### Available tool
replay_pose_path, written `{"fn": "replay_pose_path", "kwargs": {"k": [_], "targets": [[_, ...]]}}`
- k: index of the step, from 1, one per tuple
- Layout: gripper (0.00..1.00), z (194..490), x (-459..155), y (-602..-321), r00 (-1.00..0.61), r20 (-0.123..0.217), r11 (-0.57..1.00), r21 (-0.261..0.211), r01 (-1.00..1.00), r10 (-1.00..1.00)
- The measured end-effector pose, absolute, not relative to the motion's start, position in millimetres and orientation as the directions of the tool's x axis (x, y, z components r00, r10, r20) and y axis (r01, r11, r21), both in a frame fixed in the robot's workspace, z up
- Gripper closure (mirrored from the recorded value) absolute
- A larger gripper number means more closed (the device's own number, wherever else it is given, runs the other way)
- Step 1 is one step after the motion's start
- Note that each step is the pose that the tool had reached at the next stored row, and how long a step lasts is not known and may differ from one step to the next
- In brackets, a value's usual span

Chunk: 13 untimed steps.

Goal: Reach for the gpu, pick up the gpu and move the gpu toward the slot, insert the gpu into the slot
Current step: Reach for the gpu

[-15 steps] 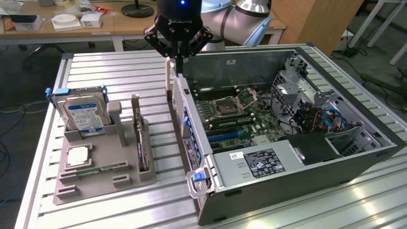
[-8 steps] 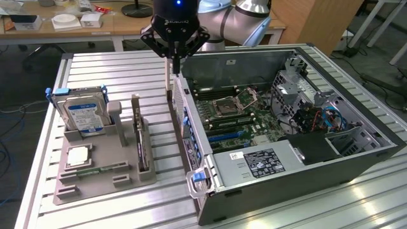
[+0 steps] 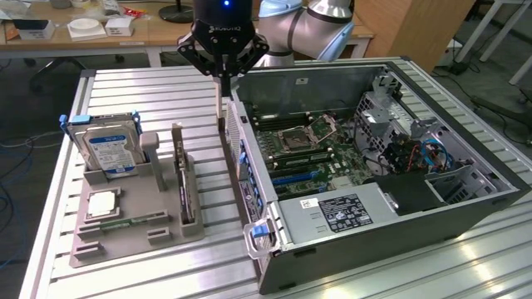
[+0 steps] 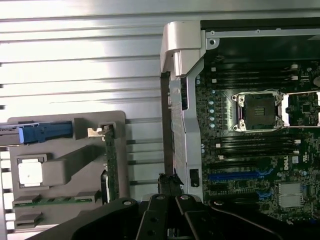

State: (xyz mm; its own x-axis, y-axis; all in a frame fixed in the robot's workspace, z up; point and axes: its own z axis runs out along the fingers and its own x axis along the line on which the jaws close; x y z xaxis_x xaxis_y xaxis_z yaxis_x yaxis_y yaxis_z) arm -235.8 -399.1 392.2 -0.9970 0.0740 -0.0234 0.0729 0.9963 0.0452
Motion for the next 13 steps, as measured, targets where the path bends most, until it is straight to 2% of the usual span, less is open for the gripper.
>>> {"fn": "replay_pose_path", "kwargs": {"k": [13], "targets": [[0.9,391.9,-245.2,-399.3,-0.997,-0.023,0.996,0.045,0.073,0.074]]}}
